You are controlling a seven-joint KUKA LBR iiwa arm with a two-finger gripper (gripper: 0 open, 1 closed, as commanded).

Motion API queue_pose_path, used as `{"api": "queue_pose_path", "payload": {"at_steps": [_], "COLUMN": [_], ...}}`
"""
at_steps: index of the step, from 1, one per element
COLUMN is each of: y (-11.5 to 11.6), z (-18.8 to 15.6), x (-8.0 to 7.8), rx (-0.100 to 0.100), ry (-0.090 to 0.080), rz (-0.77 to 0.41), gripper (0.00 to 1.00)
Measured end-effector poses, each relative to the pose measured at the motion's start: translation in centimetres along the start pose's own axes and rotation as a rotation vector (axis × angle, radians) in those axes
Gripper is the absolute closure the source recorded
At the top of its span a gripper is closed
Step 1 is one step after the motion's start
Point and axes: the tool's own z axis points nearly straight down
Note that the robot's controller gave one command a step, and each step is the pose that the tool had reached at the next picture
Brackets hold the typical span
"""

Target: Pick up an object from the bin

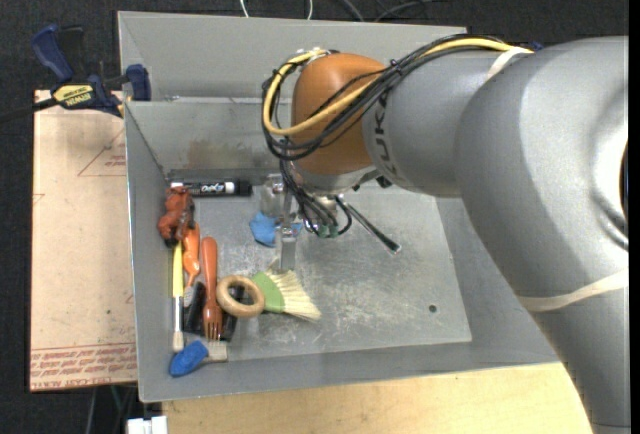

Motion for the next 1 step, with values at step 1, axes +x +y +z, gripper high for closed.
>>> {"api": "queue_pose_path", "payload": {"at_steps": [1], "y": [1.06], "z": [-2.55], "x": [-0.33], "rx": [0.004], "ry": [-0.011], "rz": [-0.045], "gripper": [0.00]}}
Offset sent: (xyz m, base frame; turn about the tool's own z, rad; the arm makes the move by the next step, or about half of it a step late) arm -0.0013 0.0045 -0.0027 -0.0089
